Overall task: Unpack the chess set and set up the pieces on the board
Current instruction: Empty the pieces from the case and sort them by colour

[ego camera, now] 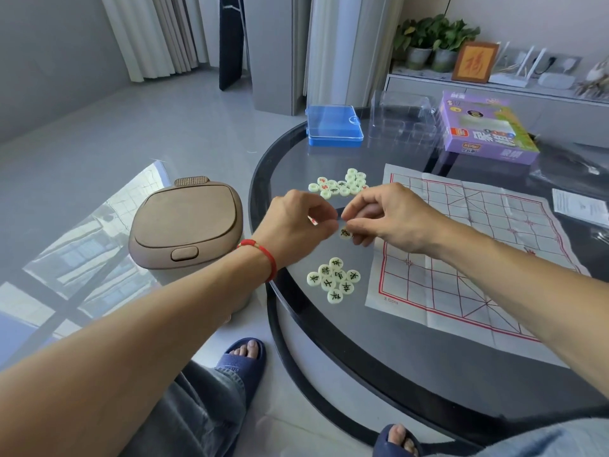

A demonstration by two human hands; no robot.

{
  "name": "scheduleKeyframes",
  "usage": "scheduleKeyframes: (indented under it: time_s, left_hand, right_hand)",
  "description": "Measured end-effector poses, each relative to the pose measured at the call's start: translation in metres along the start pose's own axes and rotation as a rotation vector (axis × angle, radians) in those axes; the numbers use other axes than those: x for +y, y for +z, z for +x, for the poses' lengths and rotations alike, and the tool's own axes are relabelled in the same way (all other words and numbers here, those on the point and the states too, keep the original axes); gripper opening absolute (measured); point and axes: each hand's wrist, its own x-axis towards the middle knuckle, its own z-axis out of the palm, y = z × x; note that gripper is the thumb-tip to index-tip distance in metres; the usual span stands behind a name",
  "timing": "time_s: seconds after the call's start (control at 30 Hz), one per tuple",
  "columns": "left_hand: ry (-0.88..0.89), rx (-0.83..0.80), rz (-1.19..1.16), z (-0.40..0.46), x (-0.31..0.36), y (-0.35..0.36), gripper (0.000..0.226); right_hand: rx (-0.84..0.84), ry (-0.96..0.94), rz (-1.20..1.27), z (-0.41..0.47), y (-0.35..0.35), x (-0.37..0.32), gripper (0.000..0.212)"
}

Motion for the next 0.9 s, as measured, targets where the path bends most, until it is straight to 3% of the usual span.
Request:
scheduleKeyframes:
  time_s: [0.1,0.2,0.3,0.37,0.5,0.6,0.7,0.9]
  left_hand:
    - [-0.078,-0.072,-0.202,-0.003,0.006,0.003,0.012]
    - [-0.100,-0.088,-0.174,-0.005,0.003,0.005,0.010]
    - [-0.094,-0.070,-0.044,-0.006,-0.003,0.008,0.005]
    - [-0.062,-0.042,0.012,-0.006,-0.001,0.011,0.004]
    - [0.048,-0.040,0.070,-0.007,0.014,0.025,0.009]
    - [0.114,-0.073,0.129,-0.008,0.019,0.037,0.015]
    - [0.125,-0.103,0.147,-0.007,0.018,0.040,0.018]
    - [0.136,-0.135,0.159,-0.009,0.015,0.033,0.017]
  right_hand:
    - [0.001,-0.017,0.129,-0.006,0.001,-0.007,0.013]
    - [-0.031,-0.008,0.072,-0.006,0.003,-0.005,0.009]
    - [0.081,-0.020,-0.191,0.005,0.000,0.007,0.003]
    - [0.156,-0.031,-0.419,0.013,-0.005,0.012,0.015]
    - [0.005,-0.006,-0.683,0.030,0.000,0.008,0.049]
    - [-0.101,0.023,-0.865,0.047,0.009,0.002,0.056]
    - [-0.106,0.042,-0.866,0.058,0.007,-0.003,0.038]
    - [0.037,-0.033,-0.691,0.043,0.007,-0.002,0.004]
